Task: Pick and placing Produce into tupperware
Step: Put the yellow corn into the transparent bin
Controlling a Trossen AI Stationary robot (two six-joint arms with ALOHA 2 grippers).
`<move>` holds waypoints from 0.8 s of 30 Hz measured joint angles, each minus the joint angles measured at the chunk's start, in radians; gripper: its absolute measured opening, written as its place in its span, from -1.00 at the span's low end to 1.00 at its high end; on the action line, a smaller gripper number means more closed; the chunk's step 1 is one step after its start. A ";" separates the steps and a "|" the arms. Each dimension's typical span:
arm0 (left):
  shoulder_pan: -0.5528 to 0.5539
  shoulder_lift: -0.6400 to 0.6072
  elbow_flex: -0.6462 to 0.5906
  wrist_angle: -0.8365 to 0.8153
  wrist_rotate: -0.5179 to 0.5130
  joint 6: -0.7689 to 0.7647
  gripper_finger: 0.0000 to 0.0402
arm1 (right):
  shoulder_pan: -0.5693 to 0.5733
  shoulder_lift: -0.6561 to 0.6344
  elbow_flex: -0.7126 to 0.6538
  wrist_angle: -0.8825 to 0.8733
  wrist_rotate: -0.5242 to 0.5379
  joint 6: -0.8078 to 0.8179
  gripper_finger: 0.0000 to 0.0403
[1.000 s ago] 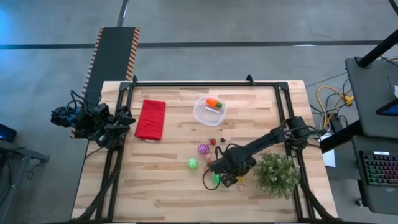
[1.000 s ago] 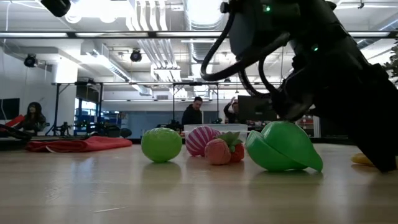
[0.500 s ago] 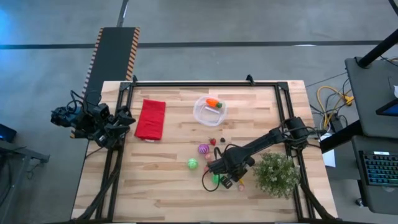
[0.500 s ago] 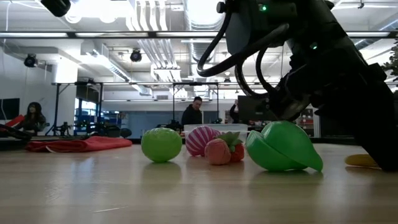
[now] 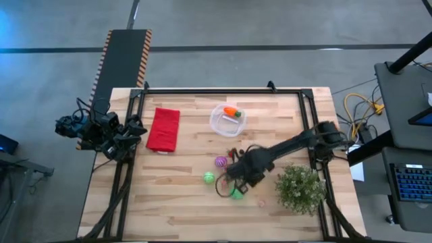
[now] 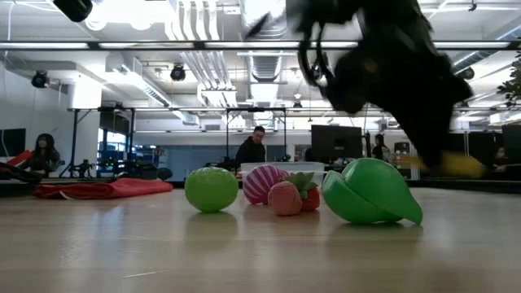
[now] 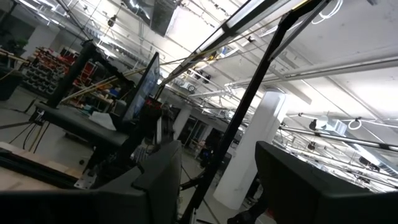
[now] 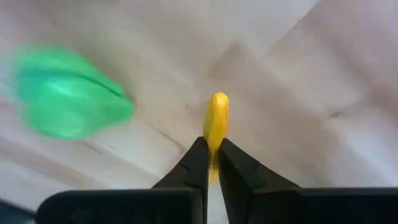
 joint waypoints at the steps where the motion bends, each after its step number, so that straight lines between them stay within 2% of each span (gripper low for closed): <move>1: 0.000 0.000 0.000 0.000 0.000 0.000 -0.04 | -0.016 -0.025 0.017 -0.022 0.032 0.001 -0.90; 6: 0.000 0.000 0.000 0.000 0.000 0.002 -0.04 | -0.113 -0.141 0.143 -0.052 0.234 -0.020 -0.90; 11: 0.000 0.000 0.001 0.000 0.000 0.002 -0.04 | -0.255 -0.177 0.259 -0.052 0.392 -0.155 -0.90; 17: 0.000 0.000 0.001 0.001 0.000 0.003 -0.04 | -0.477 -0.104 0.327 -0.012 0.377 -0.390 -0.85; 24: 0.000 -0.001 0.001 0.000 -0.027 0.009 -0.04 | -0.594 0.056 0.418 -0.054 0.289 -0.564 -0.81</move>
